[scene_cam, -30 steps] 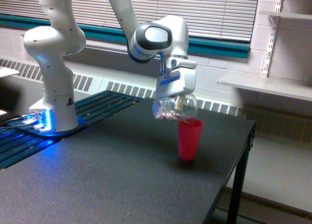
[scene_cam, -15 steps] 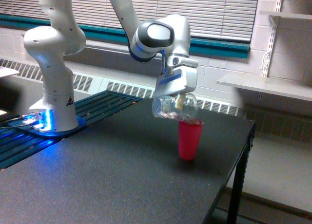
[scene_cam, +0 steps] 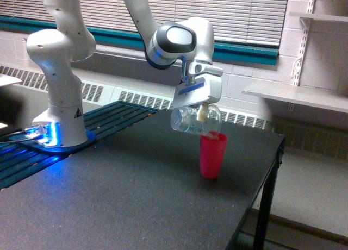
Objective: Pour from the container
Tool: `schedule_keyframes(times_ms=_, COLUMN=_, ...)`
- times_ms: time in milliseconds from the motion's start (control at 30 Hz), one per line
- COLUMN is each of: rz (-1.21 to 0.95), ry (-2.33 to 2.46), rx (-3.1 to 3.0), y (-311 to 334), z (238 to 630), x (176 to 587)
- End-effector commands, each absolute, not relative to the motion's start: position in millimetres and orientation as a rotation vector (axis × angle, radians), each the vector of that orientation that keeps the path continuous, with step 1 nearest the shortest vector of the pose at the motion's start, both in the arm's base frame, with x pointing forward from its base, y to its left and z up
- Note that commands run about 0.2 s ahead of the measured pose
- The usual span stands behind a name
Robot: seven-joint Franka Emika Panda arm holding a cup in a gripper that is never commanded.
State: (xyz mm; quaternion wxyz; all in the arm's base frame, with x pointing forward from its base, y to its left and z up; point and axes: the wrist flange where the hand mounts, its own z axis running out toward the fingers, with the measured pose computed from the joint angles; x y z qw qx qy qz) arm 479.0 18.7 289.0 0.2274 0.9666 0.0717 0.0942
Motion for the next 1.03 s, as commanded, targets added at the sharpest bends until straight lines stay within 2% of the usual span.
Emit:
schedule_keyframes(times_ms=33, rz=0.261, ry=0.245, rx=2.648, y=27, z=291, x=482)
schedule_keyframes(times_ms=1033, rz=0.440, ry=0.111, rx=2.770, y=10, z=314, x=485)
